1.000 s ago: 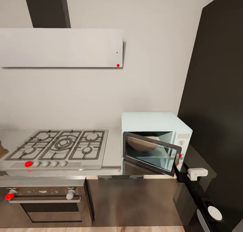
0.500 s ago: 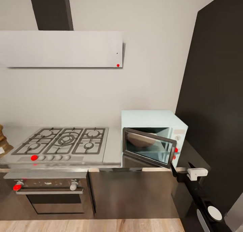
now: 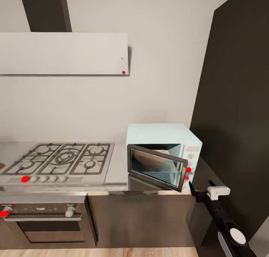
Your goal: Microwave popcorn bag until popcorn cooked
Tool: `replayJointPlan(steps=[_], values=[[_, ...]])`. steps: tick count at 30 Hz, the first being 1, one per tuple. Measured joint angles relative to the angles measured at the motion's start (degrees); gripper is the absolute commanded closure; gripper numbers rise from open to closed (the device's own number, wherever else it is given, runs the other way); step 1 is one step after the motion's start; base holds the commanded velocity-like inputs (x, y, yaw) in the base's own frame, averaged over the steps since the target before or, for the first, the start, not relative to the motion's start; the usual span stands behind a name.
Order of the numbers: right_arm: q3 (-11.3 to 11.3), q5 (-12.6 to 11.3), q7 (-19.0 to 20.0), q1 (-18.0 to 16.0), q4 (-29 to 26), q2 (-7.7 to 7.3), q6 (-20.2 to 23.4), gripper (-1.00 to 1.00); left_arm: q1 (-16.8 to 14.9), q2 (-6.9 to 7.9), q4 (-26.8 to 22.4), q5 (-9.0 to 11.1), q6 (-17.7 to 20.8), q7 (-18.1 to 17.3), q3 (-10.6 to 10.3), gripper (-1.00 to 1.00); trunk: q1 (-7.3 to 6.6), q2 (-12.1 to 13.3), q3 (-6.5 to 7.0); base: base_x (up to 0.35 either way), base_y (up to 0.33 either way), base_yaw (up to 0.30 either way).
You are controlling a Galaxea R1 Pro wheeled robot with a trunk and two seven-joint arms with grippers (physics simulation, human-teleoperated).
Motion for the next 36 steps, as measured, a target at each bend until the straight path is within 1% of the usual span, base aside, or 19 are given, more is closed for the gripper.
replayJointPlan(steps=[5,11,15,30,33,35,36], values=[[0.0,0.0,0.0,0.0,0.0,0.00,0.0,-1.00,0.0,0.00,0.0,0.0,0.1,0.0,0.0,-1.00,-0.01,0.0,0.00,0.091,-0.071,0.000],[0.0,0.0,0.0,0.0,0.0,0.02,0.0,-1.00,0.0,0.00,0.0,0.0,-0.1,0.0,0.0,-1.00,-0.02,0.0,0.00,0.265,-0.167,0.000],[0.0,0.0,0.0,0.0,0.0,0.00,0.0,-1.00,0.0,0.00,0.0,0.0,-0.1,0.0,0.0,-1.00,-0.02,0.0,0.00,0.258,-0.068,0.000],[0.0,0.0,0.1,0.0,0.0,-0.02,0.0,-1.00,0.0,0.00,0.0,0.0,0.0,0.0,0.0,-1.00,0.00,0.0,0.00,0.071,-0.002,0.000],[0.1,0.0,1.3,0.0,0.0,-0.02,0.1,-1.00,0.0,0.00,0.0,0.0,0.0,0.0,0.0,-1.00,0.01,0.0,0.00,0.005,0.000,0.000],[0.1,0.0,2.8,0.0,0.0,-0.03,0.1,-1.00,0.0,0.00,0.0,0.0,0.0,0.0,0.0,-1.00,0.01,0.0,0.00,0.001,0.000,0.000],[0.1,0.0,4.2,0.0,0.0,-0.03,0.1,-1.00,0.0,0.00,0.0,0.0,0.0,0.0,0.0,-1.00,0.01,0.0,0.00,0.000,0.000,0.000]])
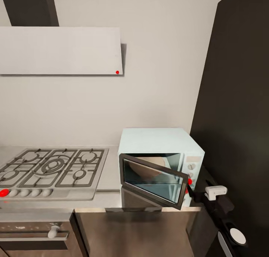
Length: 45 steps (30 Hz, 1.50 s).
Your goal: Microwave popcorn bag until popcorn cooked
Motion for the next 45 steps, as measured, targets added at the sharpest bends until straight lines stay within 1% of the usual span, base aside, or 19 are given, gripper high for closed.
replayJointPlan(steps=[3,7,10,18,22,24,25,26,28,31,35,41,43,44,45], values=[[-0.1,0.0,3.3,0.0,0.0,-0.06,0.1,-1.00,0.0,0.00,0.0,0.0,0.0,0.0,0.0,-1.00,0.00,0.0,0.00,0.000,0.000,0.000],[-0.6,-0.3,6.2,0.0,0.0,-0.33,0.3,-1.00,0.0,0.00,0.0,0.0,0.0,0.0,0.0,-1.00,0.00,0.0,0.00,0.000,0.000,0.000],[-1.1,-0.2,7.8,0.0,0.0,-0.37,0.3,-1.00,0.0,0.00,0.0,0.0,0.0,0.0,0.0,-1.00,0.00,0.0,-0.01,0.000,0.000,0.000],[-1.5,-0.2,8.9,0.0,0.0,-0.46,0.3,-1.00,0.0,0.00,0.0,0.0,0.0,0.0,0.0,-1.00,-0.01,0.0,-0.01,0.031,0.000,0.000],[-2.5,-0.2,11.6,0.0,0.0,-0.50,0.2,-1.00,0.0,0.00,0.0,0.0,0.0,0.0,0.0,-1.00,0.00,0.0,-0.01,0.026,0.000,0.000],[-3.1,-0.2,14.2,0.0,0.0,-0.53,0.1,-1.00,0.0,0.00,0.0,0.0,0.0,0.0,0.0,-1.00,0.00,0.0,0.00,0.004,0.000,0.000],[-3.0,-0.2,16.2,0.0,0.0,-0.54,0.1,-1.00,0.0,0.00,0.0,0.0,0.0,0.0,0.0,-1.00,0.00,0.0,0.00,0.002,0.000,0.000],[-2.3,-0.1,17.3,0.0,0.0,-0.54,0.1,-1.00,0.0,0.00,0.0,0.0,0.0,0.0,0.0,-1.00,0.00,0.0,0.00,0.001,0.000,0.000],[-2.6,0.1,19.0,0.0,0.0,-0.53,0.0,-1.00,0.0,0.00,0.0,0.0,0.0,0.0,0.0,-1.00,0.00,0.0,0.00,0.000,0.000,0.000],[-3.0,0.0,20.0,0.0,0.0,-0.53,0.0,-1.00,0.0,0.00,0.0,0.0,0.0,0.0,0.0,-1.00,0.00,0.0,0.00,0.000,0.000,0.000],[-3.0,0.0,20.3,0.0,0.0,-0.54,0.0,-1.00,0.0,0.00,0.0,0.0,0.0,0.0,0.0,-1.00,0.00,0.0,0.00,0.000,0.000,0.000],[-2.8,0.2,24.3,0.0,0.0,-0.53,0.0,-1.00,0.0,0.00,0.0,0.0,0.0,0.0,0.0,-1.00,0.00,0.0,0.00,0.000,0.000,0.000],[-1.7,0.4,24.8,0.0,0.0,-0.48,0.1,-1.00,0.0,0.00,0.0,0.0,0.0,0.0,0.0,-1.00,0.00,0.0,0.00,0.000,0.000,0.000],[-0.3,0.4,25.0,0.0,0.0,-0.45,0.2,-1.00,0.0,0.00,0.0,0.0,0.0,0.0,0.0,-1.00,0.00,0.0,0.00,0.000,0.000,0.000],[0.3,0.4,25.0,0.0,0.0,-0.45,0.2,-1.00,0.0,0.00,0.0,0.0,0.0,0.0,0.0,-1.00,0.00,0.0,0.00,0.000,0.000,0.000]])
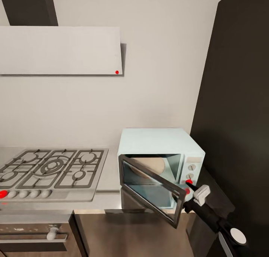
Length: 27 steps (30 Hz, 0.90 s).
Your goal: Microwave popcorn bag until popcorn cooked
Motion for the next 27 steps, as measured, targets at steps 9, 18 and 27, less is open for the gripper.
replayJointPlan(steps=[9,18,27], values=[[0.8,0.0,0.2,0.0,0.0,0.01,0.4,-1.00,0.0,0.00,0.0,0.0,0.0,0.0,0.0,-1.00,0.00,0.0,0.00,0.000,0.000,0.028],[0.8,0.0,0.1,0.0,0.0,0.07,0.3,-1.00,0.0,-0.01,0.0,0.0,0.0,0.0,0.1,-1.00,0.00,0.0,0.00,-0.096,0.000,0.168],[0.7,-0.1,-0.3,0.0,0.0,0.10,0.1,-1.00,0.0,-0.08,0.0,0.0,0.1,0.1,0.0,-1.00,0.01,0.0,0.00,-0.102,-0.038,0.252]])
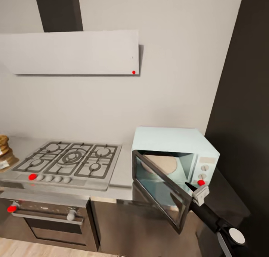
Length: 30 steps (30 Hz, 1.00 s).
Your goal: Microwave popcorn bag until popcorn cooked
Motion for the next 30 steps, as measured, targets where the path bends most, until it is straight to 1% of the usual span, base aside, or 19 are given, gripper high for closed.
replayJointPlan(steps=[6,11,17,20,22,30], values=[[-0.1,-0.1,-0.5,0.0,0.1,0.06,0.0,-1.00,0.0,-0.01,0.0,0.0,0.0,0.0,0.0,-1.00,0.00,0.0,0.00,-0.124,-0.064,0.258],[-0.1,-0.2,-5.4,0.0,0.1,0.12,-0.1,-1.00,0.0,-0.01,0.0,0.0,0.0,0.0,0.0,-1.00,-0.01,0.0,0.00,-0.050,-0.005,0.258],[-0.2,-0.4,-7.3,0.0,0.1,0.17,-0.1,-1.00,0.0,-0.01,0.0,0.0,0.0,0.0,0.0,-1.00,0.00,0.0,0.00,-0.210,0.000,0.259],[-0.3,-0.5,-11.3,0.0,0.0,0.23,-0.1,-1.00,0.0,-0.01,0.0,0.0,0.0,0.0,0.0,-1.00,-0.01,0.0,0.00,-0.062,0.000,0.258],[-0.3,-0.6,-14.0,0.0,0.1,0.30,0.0,-1.00,0.0,-0.01,0.0,0.0,0.0,0.0,0.0,-1.00,0.01,0.0,0.00,-0.265,0.000,0.259],[-0.3,-0.6,-17.2,0.0,0.1,0.35,0.0,-1.00,0.0,-0.01,0.0,0.0,0.1,0.0,0.0,-1.00,0.02,0.0,0.00,-0.332,0.000,0.258]])
